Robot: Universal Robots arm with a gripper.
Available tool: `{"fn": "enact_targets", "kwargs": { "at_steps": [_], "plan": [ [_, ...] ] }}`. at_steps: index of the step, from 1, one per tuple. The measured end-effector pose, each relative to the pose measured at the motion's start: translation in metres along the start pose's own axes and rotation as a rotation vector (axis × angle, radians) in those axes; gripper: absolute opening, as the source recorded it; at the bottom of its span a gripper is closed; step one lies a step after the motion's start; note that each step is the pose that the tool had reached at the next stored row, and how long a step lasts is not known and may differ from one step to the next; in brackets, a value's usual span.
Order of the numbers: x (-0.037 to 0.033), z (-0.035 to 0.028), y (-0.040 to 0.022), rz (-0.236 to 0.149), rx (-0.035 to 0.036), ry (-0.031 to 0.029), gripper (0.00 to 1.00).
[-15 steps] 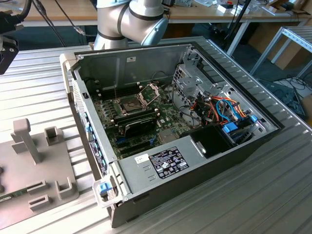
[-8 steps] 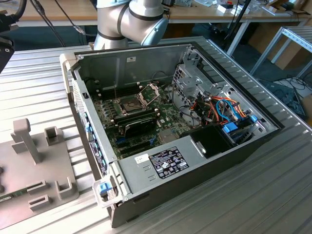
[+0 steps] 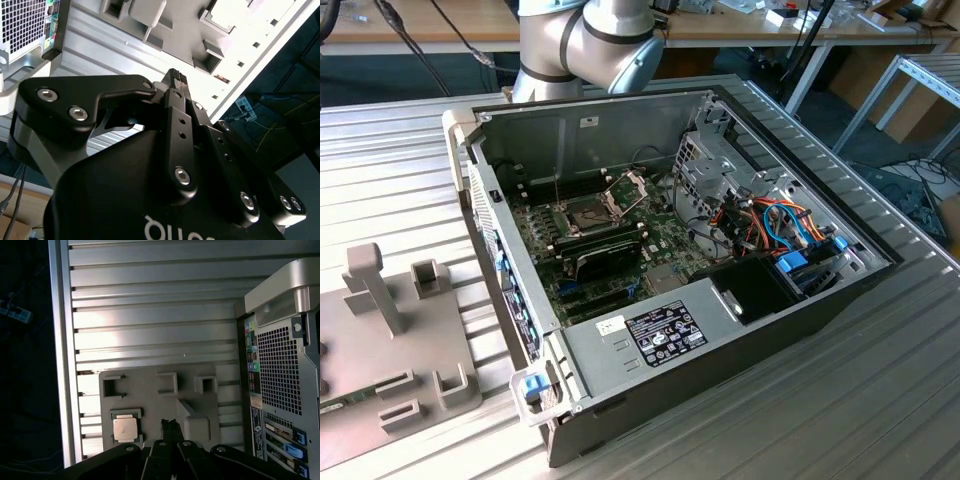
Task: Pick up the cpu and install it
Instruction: 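Reach for the cpu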
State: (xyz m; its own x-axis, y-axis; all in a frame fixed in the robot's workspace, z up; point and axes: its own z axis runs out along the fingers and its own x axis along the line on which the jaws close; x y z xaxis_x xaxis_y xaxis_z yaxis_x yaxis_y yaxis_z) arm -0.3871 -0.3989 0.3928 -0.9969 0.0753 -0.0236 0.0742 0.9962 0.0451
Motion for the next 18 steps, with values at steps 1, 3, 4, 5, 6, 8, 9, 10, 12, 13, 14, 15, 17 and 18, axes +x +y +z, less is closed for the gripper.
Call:
{"fn": "enact_targets", "kwargs": {
  "at_steps": [1, 3, 4, 5, 6, 8, 9, 10, 12, 13, 14, 15, 17, 18],
  "plan": [
    [0.0031, 0.0001, -0.0002, 0.0, 0.0001, 0.0001, 0.11],
    [0.0069, 0.0003, -0.0005, 0.0, 0.0001, 0.0001, 0.11],
    [0.009, 0.0005, -0.0007, 0.0, 0.0001, 0.0001, 0.11],
    [0.0109, 0.0007, -0.0009, 0.0, 0.0, 0.0001, 0.11],
    [0.0132, 0.0009, -0.001, 0.0, 0.0, 0.0, 0.11],
    [0.0169, 0.0011, -0.0013, 0.0, 0.0, 0.0001, 0.11],
    [0.0185, 0.0013, -0.0014, 0.0, 0.0, 0.0, 0.11],
    [0.0199, 0.0015, -0.0016, 0.0, 0.0, 0.0, 0.11],
    [0.0226, 0.0018, -0.0018, 0.0, 0.0, 0.0, 0.11],
    [0.0238, 0.0021, -0.0019, 0.0, 0.0, 0.0, 0.11],
    [0.0254, 0.0024, -0.002, 0.0, 0.0, 0.0, 0.11],
    [0.0266, 0.0027, -0.0021, 0.0, 0.0, 0.0, 0.11],
    [0.0295, 0.0036, -0.0024, 0.0, 0.0, 0.0, 0.11],
    [0.0315, 0.0045, -0.0026, 0.0, 0.0, 0.0, 0.11]
  ]
}}
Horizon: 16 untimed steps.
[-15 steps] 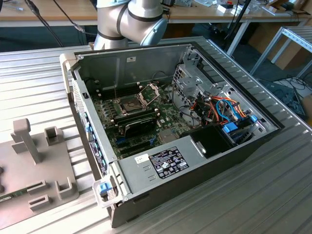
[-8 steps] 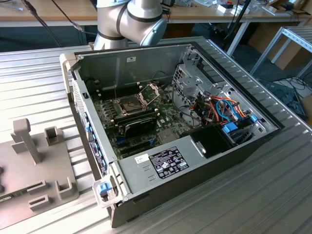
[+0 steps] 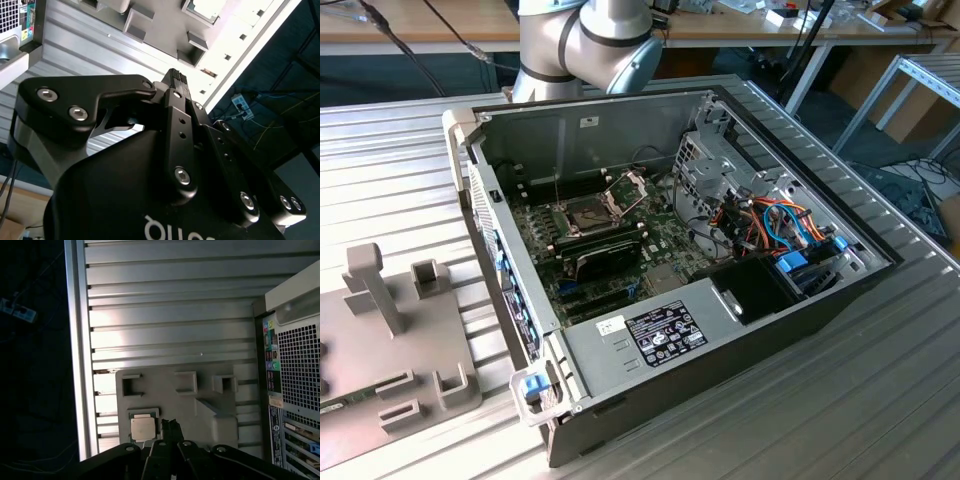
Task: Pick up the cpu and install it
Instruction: 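Reach for the cpu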
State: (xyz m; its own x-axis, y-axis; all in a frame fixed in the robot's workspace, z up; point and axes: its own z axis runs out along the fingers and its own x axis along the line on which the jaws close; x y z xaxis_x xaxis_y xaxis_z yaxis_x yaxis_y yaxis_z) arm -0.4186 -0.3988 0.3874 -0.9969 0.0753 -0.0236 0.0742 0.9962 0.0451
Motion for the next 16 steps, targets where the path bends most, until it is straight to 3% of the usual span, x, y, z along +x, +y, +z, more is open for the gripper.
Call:
{"fn": "enact_targets", "kwargs": {
  "at_steps": [8, 13, 16],
  "plan": [
    [0.0106, 0.0098, -0.0012, 0.0, 0.0002, 0.0026, 0.11],
    [0.0211, 0.0169, -0.0023, 0.0, 0.0007, 0.0085, 0.11],
    [0.0224, 0.0181, -0.0026, 0.0, 0.0014, 0.0114, 0.11]
  ]
}}
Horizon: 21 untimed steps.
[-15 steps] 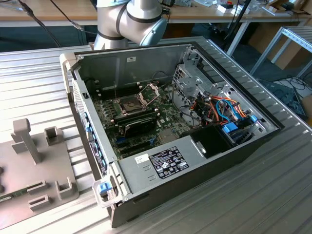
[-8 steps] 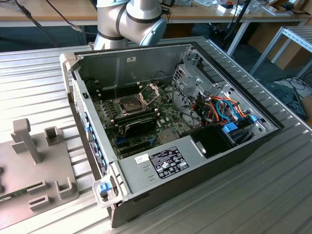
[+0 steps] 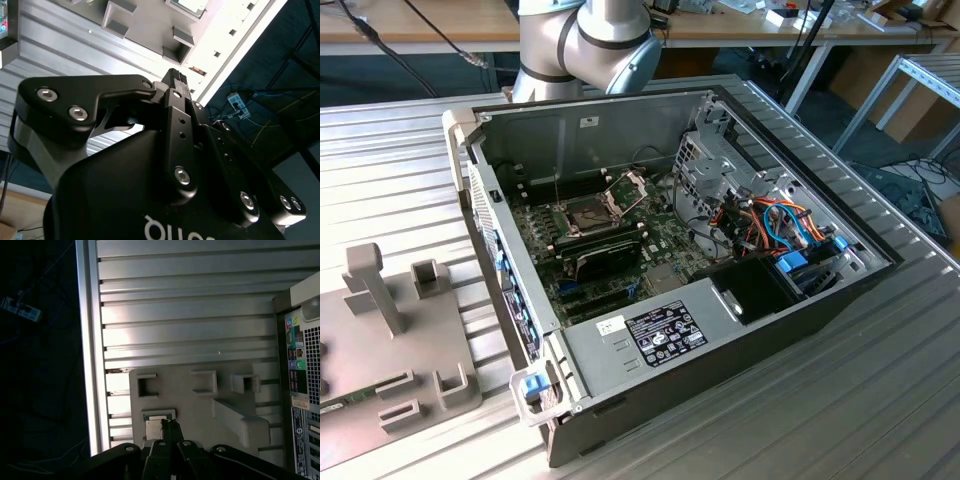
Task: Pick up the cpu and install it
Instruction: 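Reach for the cpu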
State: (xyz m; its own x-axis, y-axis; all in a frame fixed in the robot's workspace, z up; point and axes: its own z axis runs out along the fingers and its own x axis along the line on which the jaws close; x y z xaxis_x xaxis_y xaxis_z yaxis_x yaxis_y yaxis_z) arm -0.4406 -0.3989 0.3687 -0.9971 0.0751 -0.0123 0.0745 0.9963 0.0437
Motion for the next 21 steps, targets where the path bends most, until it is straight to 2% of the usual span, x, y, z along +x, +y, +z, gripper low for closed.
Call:
{"fn": "enact_targets", "kwargs": {
  "at_steps": [5, 7, 9, 14, 17, 21],
  "plan": [
    [0.0001, 0.0002, 0.0001, 0.0, 0.0001, 0.0, 0.11],
    [0.0002, 0.0009, 0.0001, 0.001, 0.0005, 0.008, 0.11],
    [0.0002, 0.0007, 0.0, 0.001, 0.0009, 0.0103, 0.11],
    [0.0001, 0.0007, 0.0001, 0.001, 0.0009, 0.0108, 0.11],
    [0.0001, 0.0008, -0.0002, 0.001, 0.0033, 0.0106, 0.11],
    [-0.0001, 0.0008, -0.0034, 0.001, 0.0053, 0.0104, 0.11]
  ]
}}
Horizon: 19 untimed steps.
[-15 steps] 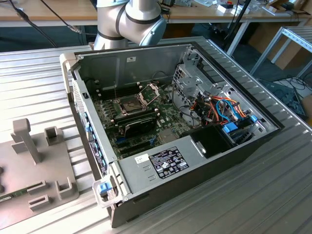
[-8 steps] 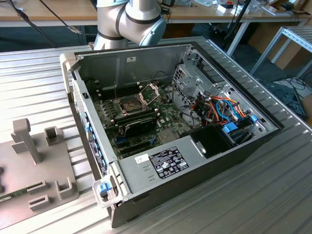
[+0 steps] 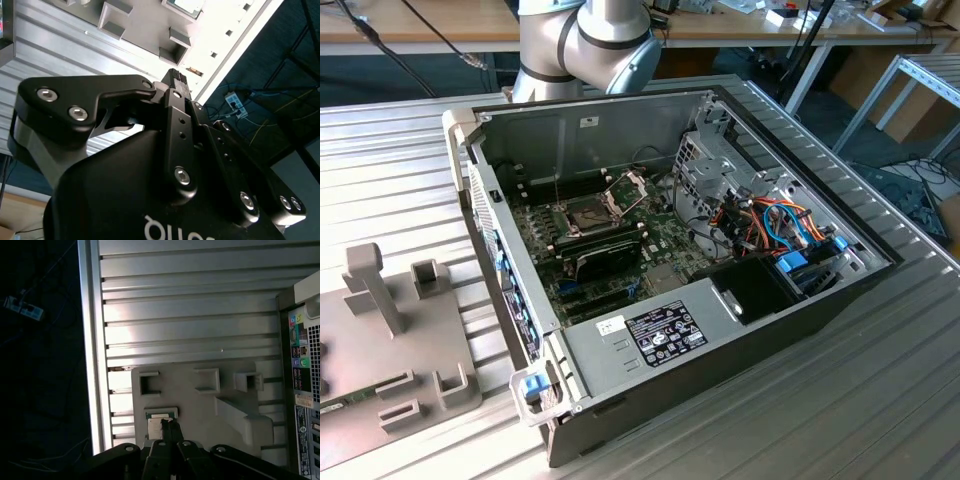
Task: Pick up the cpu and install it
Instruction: 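Reach for the cpu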
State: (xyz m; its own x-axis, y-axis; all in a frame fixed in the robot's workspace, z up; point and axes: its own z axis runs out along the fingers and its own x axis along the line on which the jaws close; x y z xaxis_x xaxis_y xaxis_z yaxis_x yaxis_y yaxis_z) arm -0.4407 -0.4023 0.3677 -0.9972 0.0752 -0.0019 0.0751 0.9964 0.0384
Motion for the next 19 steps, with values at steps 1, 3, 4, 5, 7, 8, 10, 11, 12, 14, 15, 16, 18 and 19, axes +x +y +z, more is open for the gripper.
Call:
{"fn": "enact_targets", "kwargs": {
  "at_steps": [1, 3, 4, 5, 7, 8, 10, 11, 12, 14, 15, 16, 18, 19],
  "plan": [
    [-0.0001, 0.0, -0.0015, 0.0, 0.0003, 0.0001, 0.11],
    [-0.0004, -0.0001, -0.005, 0.0, 0.0007, 0.0, 0.11],
    [-0.0005, 0.0, -0.007, 0.0, 0.0008, -0.0001, 0.11],
    [-0.0006, -0.0001, -0.0088, 0.0, 0.001, -0.0001, 0.11],
    [-0.001, -0.0001, -0.0133, 0.0, 0.0014, -0.0001, 0.11],
    [-0.0013, -0.0002, -0.0168, 0.0, 0.0017, -0.0001, 0.11],
    [-0.0018, -0.0002, -0.0239, 0.0, 0.0026, -0.0002, 0.11],
    [-0.002, -0.0002, -0.0268, 0.0, 0.0029, -0.0002, 0.11],
    [-0.0021, -0.0002, -0.0286, 0.0, 0.0032, -0.0003, 0.11],
    [-0.0024, -0.0002, -0.0312, 0.0, 0.004, -0.0004, 0.11],
    [-0.0024, -0.0002, -0.0312, 0.0, 0.0048, -0.0004, 0.11],
    [-0.0023, -0.0002, -0.0312, 0.0, 0.0049, -0.0004, 0.11],
    [-0.0024, -0.0002, -0.0313, 0.0, 0.0051, -0.0004, 0.11],
    [-0.0024, -0.0002, -0.0312, 0.0, 0.0051, -0.0004, 0.11]
  ]
}}
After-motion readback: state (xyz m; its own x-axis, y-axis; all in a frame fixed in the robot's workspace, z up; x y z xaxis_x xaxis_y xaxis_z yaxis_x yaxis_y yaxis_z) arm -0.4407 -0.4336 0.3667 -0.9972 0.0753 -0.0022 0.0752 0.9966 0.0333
